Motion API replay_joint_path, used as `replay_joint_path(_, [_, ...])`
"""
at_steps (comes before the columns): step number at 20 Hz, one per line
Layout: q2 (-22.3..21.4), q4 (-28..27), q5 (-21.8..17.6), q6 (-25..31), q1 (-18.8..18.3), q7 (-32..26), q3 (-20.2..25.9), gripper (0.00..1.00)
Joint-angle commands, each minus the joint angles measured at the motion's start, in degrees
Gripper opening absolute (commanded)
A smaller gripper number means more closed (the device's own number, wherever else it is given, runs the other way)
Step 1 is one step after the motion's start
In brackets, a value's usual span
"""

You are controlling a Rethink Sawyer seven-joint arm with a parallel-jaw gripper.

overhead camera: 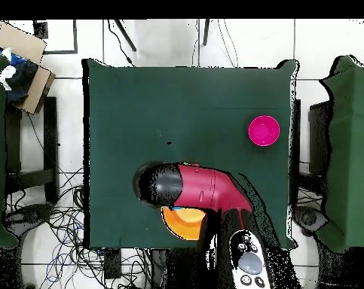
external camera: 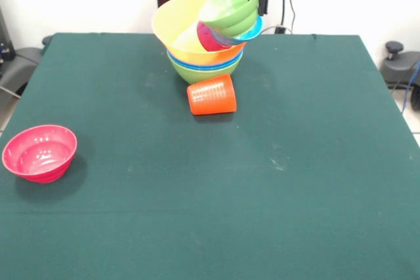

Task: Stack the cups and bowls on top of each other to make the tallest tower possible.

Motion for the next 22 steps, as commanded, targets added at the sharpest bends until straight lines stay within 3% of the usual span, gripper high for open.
replay_joint_path(1, [-1.2, 3.3, 1.4, 2.7, 2.0, 9.1, -0.4, 0.00])
replay_joint_path(13, [-4.7, 3.8, 2.4, 6.8, 3.2, 8.3, -1.6, 0.00])
replay_joint_path(22, [-3.9, 3.7, 3.3, 5.9, 6.5, 11.5, -2.6, 0.00])
